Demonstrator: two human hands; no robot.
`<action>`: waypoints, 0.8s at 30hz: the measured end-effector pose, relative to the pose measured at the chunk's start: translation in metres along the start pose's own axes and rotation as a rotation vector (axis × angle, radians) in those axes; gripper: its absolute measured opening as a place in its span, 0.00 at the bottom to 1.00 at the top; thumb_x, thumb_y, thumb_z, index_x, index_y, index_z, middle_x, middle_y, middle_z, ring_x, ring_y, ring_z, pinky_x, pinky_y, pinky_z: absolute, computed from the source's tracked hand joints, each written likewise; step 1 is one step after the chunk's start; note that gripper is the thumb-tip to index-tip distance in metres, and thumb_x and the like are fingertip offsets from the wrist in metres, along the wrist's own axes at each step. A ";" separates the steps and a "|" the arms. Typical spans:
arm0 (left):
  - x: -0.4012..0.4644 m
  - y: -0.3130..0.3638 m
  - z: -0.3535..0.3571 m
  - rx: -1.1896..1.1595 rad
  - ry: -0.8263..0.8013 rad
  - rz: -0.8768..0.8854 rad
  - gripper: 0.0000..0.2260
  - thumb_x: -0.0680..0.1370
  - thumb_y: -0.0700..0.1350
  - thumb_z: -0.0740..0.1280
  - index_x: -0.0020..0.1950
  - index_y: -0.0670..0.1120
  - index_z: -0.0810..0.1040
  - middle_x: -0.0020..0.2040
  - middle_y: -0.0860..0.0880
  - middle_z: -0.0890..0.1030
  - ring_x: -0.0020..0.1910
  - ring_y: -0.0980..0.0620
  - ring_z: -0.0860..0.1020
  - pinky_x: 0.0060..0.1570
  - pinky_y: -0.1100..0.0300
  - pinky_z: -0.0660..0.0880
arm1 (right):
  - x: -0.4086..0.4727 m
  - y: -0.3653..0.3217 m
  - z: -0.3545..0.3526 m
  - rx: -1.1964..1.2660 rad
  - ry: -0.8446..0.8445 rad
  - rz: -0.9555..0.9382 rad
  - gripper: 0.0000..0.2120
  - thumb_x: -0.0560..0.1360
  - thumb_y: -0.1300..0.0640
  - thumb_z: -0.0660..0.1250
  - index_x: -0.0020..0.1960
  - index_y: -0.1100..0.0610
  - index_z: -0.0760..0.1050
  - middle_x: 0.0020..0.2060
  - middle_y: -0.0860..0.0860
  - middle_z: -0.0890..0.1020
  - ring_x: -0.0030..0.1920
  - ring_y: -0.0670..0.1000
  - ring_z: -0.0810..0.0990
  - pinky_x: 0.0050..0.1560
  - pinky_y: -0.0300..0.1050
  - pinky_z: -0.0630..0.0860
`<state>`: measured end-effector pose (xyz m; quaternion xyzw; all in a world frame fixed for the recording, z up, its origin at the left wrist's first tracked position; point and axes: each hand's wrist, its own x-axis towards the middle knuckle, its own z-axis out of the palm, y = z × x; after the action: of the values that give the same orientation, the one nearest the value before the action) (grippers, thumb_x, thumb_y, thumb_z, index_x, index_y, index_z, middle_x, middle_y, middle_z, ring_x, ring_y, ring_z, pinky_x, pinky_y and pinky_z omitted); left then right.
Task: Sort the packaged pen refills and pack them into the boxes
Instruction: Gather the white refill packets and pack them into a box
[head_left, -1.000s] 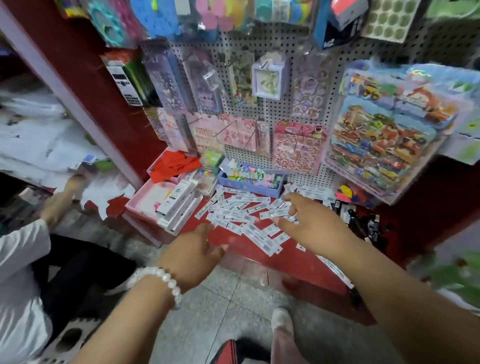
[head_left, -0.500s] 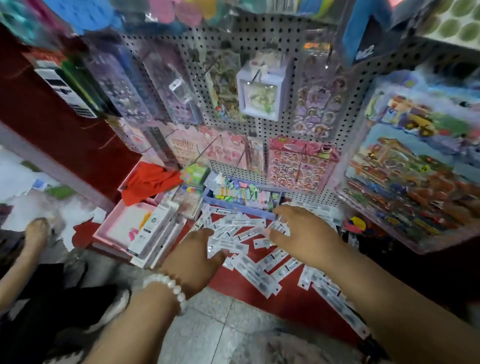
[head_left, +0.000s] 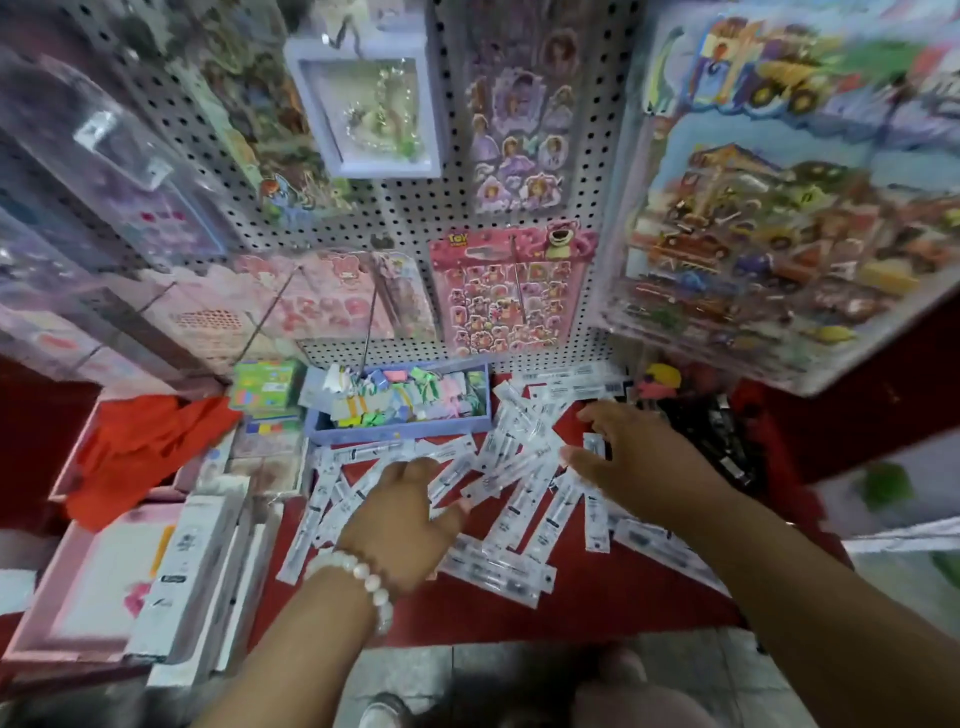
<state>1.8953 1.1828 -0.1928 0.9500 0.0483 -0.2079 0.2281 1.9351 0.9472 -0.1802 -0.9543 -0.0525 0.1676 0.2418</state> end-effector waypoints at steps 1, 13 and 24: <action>0.005 -0.007 0.003 0.007 0.003 0.006 0.28 0.77 0.57 0.62 0.73 0.49 0.61 0.72 0.47 0.64 0.66 0.47 0.71 0.63 0.59 0.66 | 0.004 0.000 0.007 0.007 0.011 0.010 0.30 0.75 0.38 0.61 0.72 0.51 0.64 0.68 0.49 0.72 0.64 0.50 0.72 0.60 0.45 0.70; 0.095 -0.106 0.109 -0.017 0.147 0.063 0.28 0.77 0.56 0.62 0.74 0.49 0.60 0.73 0.48 0.63 0.69 0.49 0.66 0.64 0.59 0.64 | 0.077 0.048 0.165 0.017 0.135 -0.016 0.30 0.74 0.36 0.61 0.72 0.48 0.62 0.70 0.47 0.69 0.67 0.49 0.70 0.61 0.45 0.68; 0.149 -0.139 0.176 0.042 0.304 0.209 0.28 0.77 0.59 0.59 0.73 0.49 0.62 0.70 0.48 0.64 0.69 0.49 0.65 0.64 0.59 0.63 | 0.126 0.072 0.250 -0.005 0.262 -0.154 0.31 0.75 0.37 0.61 0.73 0.50 0.61 0.71 0.48 0.66 0.69 0.49 0.67 0.66 0.47 0.66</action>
<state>1.9388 1.2260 -0.4545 0.9748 -0.0213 -0.0381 0.2186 1.9682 1.0180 -0.4586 -0.9618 -0.0939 0.0227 0.2561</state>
